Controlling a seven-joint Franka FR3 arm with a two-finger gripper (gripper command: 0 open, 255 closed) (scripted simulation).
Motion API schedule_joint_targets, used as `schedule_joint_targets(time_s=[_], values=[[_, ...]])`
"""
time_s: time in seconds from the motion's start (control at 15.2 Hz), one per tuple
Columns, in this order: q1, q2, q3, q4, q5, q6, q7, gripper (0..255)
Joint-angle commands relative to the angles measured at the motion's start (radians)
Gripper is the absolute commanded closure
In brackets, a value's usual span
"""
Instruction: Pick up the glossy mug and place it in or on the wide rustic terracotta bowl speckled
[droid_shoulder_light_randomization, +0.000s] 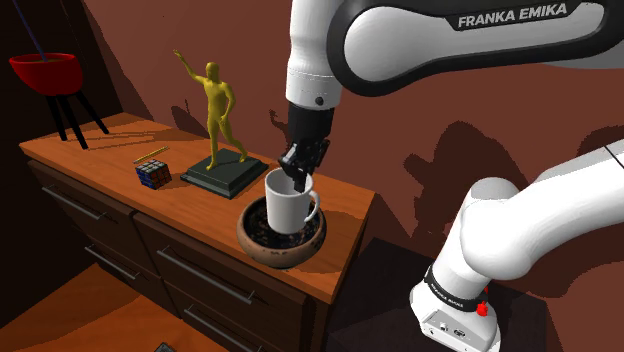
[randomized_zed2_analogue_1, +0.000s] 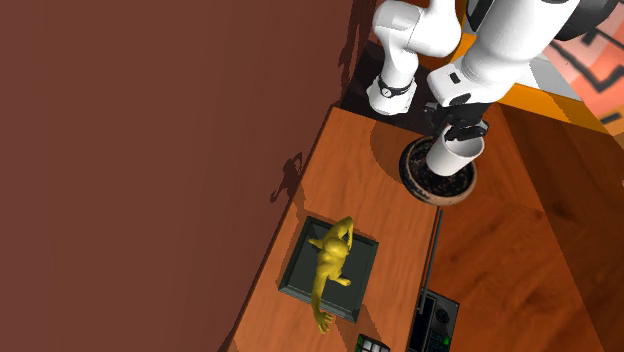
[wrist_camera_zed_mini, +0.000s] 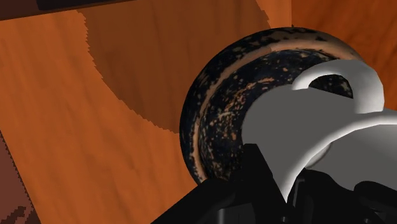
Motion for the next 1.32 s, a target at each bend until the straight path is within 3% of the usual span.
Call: schedule_joint_targets(time_s=[0.0, 0.07, 0.13, 0.46, 0.73, 1.25], values=[[0.000, 0.000, 0.000, 0.000, 0.000, 0.000, 0.000, 255], [0.000, 0.000, 0.000, 0.000, 0.000, 0.000, 0.000, 255], [0.000, 0.000, 0.000, 0.000, 0.000, 0.000, 0.000, 0], [0.000, 0.000, 0.000, 0.000, 0.000, 0.000, 0.000, 0], [-0.007, 0.001, -0.022, 0.126, -0.017, -0.125, 0.005, 0], [-0.007, 0.001, -0.022, 0.126, -0.017, -0.125, 0.005, 0]])
